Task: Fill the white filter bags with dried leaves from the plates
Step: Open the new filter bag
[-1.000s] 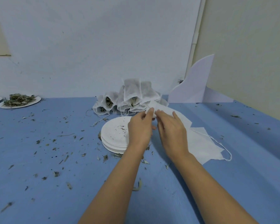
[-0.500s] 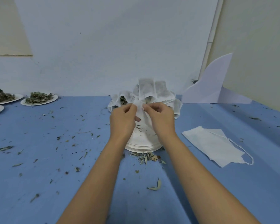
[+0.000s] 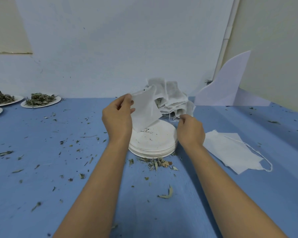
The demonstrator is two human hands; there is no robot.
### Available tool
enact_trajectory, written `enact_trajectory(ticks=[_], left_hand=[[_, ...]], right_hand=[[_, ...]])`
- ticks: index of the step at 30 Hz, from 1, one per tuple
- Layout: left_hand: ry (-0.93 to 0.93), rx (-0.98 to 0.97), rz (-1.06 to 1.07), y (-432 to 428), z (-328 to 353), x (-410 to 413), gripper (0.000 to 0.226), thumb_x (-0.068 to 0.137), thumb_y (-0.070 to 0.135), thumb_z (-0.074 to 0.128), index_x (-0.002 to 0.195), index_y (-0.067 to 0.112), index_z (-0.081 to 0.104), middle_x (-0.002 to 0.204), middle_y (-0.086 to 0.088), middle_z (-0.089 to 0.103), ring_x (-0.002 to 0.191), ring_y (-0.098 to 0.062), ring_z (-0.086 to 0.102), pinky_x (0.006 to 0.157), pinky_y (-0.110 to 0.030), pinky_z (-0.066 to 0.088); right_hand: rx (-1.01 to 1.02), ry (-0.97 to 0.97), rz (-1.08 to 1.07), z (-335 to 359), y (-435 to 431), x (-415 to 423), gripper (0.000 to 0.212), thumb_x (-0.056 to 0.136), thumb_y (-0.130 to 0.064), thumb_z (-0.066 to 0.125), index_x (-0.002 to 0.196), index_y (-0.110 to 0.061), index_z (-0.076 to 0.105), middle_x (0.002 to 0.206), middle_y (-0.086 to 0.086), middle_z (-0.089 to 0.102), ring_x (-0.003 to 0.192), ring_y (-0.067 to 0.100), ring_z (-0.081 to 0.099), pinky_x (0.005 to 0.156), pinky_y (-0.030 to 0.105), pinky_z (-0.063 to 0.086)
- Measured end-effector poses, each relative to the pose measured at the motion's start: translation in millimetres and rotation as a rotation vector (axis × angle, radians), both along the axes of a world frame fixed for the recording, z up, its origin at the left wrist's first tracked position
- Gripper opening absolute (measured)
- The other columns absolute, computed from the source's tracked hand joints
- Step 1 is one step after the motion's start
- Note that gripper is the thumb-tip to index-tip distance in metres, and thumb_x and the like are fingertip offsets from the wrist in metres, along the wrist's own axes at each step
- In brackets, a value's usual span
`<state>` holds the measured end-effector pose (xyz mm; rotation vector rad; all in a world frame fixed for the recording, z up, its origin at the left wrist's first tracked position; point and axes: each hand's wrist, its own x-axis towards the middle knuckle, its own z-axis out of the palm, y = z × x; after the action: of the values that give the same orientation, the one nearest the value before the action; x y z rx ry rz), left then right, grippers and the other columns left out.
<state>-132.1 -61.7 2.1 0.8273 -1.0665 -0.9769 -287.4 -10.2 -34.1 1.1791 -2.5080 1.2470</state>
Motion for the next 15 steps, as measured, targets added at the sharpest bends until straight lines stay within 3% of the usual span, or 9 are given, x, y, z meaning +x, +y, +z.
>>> enact_trajectory(ticks=[2,4,8,11,15], left_hand=[[-0.013,0.004,0.008,0,-1,0,0.017,0.091,0.021,0.062,0.102,0.011,0.071,0.083,0.006,0.070,0.068,0.003,0.067,0.078,-0.028,0.057],[-0.056,-0.004,0.023,2,-3,-1,0.019,0.092,0.022,0.062,0.103,0.011,0.072,0.084,0.009,0.069,0.068,0.005,0.066,0.082,-0.030,0.057],[-0.145,-0.007,0.031,7,-3,-1,0.024,0.090,0.025,0.064,0.108,0.012,0.072,0.094,0.009,0.070,0.090,-0.010,0.068,0.090,-0.033,0.054],[-0.218,-0.031,0.006,12,-2,-2,0.019,0.088,0.024,0.065,0.103,0.016,0.073,0.090,0.015,0.069,0.092,-0.011,0.067,0.089,-0.032,0.053],[-0.306,-0.079,-0.047,16,-3,-5,0.013,0.087,0.021,0.065,0.097,0.023,0.073,0.080,0.028,0.062,0.086,0.009,0.061,0.078,-0.006,0.046]], right_hand=[[-0.130,-0.061,0.063,5,0,5,0.027,0.098,-0.013,0.042,0.113,-0.010,0.065,0.103,0.008,0.067,0.093,0.024,0.059,0.071,0.027,0.038],[-0.328,-0.153,0.187,15,1,14,0.023,0.098,-0.016,0.045,0.104,-0.012,0.067,0.086,0.001,0.066,0.084,0.019,0.060,0.070,0.028,0.042],[-0.593,-0.306,0.417,34,2,35,0.013,0.095,-0.022,0.053,0.102,-0.025,0.064,0.070,-0.004,0.061,0.066,0.013,0.060,0.061,0.026,0.050],[-0.527,-0.385,0.552,38,-3,46,0.023,0.091,-0.026,0.060,0.113,-0.033,0.056,0.079,-0.006,0.062,0.077,0.012,0.066,0.073,0.029,0.055],[-0.443,-0.577,0.559,32,-7,42,0.029,0.090,-0.024,0.063,0.118,-0.018,0.061,0.094,0.000,0.063,0.089,0.020,0.068,0.076,0.030,0.057]])
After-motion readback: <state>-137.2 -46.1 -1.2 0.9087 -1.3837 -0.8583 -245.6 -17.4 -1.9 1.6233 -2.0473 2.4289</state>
